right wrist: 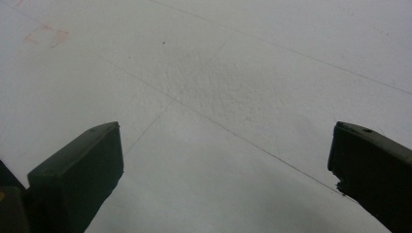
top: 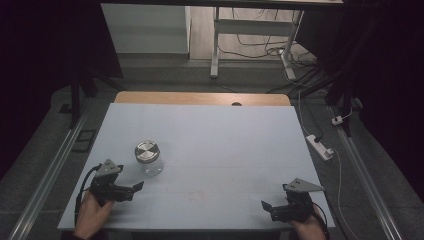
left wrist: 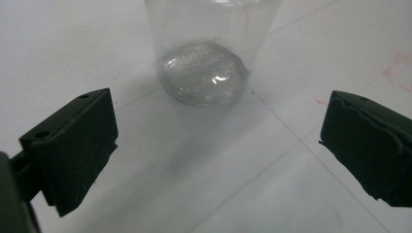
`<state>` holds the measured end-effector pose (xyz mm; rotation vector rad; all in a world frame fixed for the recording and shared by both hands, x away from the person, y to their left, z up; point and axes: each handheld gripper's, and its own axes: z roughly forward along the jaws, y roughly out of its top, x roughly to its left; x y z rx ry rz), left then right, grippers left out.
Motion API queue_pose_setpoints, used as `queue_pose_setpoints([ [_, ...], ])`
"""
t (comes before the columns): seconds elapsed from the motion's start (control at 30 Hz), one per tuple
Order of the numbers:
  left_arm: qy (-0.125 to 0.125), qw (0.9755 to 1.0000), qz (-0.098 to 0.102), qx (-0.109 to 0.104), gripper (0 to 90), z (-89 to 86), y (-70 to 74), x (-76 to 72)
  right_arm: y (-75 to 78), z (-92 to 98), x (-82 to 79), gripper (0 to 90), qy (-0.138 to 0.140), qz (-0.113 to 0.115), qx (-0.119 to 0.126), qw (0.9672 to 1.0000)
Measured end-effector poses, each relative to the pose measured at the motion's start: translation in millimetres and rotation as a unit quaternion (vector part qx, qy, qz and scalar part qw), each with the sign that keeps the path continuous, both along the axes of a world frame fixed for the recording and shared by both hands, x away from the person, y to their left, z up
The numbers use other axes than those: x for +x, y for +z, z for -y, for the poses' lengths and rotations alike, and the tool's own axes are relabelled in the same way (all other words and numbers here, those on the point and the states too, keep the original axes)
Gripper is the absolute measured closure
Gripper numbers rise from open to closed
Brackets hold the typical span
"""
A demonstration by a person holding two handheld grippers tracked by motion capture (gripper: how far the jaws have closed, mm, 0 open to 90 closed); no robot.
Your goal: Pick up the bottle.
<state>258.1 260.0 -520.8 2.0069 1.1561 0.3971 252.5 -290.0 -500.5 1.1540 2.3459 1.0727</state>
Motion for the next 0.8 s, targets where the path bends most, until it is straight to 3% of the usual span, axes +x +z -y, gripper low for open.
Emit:
queue_pose_setpoints([
  [0.3,-0.002,1.0000,-0.002,0.003,0.0,4.8,2.5,16.7,-0.1,-0.5,0.0,0.0,0.001,-0.001,-0.002,1.0000],
  [0.8,-0.028,0.9996,0.004,0.008,0.0,18.5,3.4,46.0,-0.5,-0.3,0.8,0.0,0.001,-0.004,0.000,1.0000],
])
